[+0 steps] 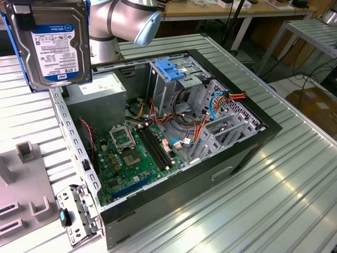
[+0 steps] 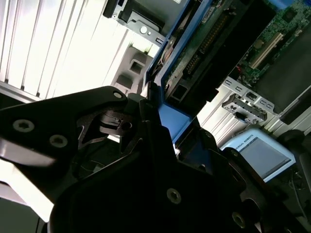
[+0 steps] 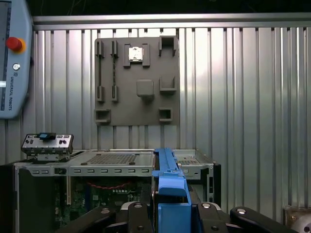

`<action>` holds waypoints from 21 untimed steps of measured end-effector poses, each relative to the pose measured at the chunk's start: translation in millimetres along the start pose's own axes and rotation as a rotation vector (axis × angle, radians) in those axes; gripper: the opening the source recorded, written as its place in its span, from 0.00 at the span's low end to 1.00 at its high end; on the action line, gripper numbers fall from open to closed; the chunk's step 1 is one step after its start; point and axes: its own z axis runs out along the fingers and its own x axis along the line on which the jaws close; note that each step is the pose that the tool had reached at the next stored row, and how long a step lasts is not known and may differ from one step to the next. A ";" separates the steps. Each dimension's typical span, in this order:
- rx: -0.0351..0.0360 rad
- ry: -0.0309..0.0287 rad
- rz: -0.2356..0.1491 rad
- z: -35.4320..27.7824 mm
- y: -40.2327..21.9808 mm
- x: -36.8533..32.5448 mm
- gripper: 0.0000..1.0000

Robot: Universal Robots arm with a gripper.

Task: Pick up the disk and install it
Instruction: 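Pick up the disk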

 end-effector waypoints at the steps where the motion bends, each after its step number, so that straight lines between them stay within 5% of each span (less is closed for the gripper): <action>1: 0.0000 0.0009 0.000 0.1 -3.1 0.0 0.37; 9: 0.0000 0.0058 0.000 0.8 -22.8 -0.2 0.37; 21: -0.0001 0.0089 0.002 2.5 -37.3 7.2 0.37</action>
